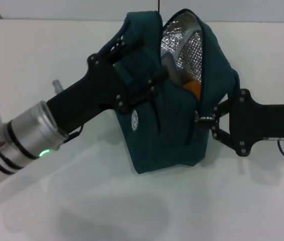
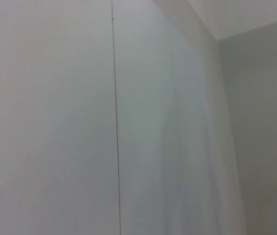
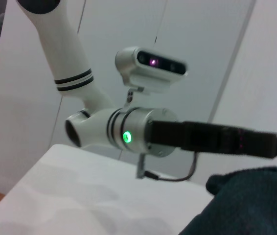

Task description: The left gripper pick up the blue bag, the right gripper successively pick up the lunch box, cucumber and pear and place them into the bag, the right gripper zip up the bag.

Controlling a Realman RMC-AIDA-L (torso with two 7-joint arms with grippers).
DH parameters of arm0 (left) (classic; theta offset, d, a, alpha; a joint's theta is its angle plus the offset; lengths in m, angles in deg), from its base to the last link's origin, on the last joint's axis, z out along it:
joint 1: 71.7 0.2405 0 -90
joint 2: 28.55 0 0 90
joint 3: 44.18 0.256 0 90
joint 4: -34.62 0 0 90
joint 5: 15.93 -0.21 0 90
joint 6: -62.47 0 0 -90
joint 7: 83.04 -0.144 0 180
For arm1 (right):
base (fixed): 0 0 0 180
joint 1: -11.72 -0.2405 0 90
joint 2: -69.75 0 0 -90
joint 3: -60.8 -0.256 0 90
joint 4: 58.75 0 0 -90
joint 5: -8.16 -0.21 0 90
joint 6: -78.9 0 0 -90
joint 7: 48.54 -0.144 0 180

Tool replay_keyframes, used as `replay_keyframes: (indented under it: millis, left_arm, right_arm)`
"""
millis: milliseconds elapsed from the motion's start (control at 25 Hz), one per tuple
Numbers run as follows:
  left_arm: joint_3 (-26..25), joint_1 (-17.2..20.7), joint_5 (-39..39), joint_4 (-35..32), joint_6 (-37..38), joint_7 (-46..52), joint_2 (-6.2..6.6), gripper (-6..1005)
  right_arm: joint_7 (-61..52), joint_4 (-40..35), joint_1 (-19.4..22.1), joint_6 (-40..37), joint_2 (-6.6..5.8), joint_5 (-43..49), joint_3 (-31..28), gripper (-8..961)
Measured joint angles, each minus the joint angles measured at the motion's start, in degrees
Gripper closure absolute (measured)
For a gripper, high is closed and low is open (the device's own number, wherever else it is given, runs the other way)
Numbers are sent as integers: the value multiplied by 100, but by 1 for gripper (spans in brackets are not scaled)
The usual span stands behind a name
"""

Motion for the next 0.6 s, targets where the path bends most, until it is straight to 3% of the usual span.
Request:
replay_keyframes:
  millis: [280, 600]
  left_arm:
    - [43, 331, 14, 140, 262, -144, 1, 224]
    - [40, 544, 21, 721, 285, -582, 1, 225]
  right_arm:
    - [801, 172, -65, 12, 42, -514, 37, 938]
    - [850, 435, -517, 326, 45, -541, 17, 938]
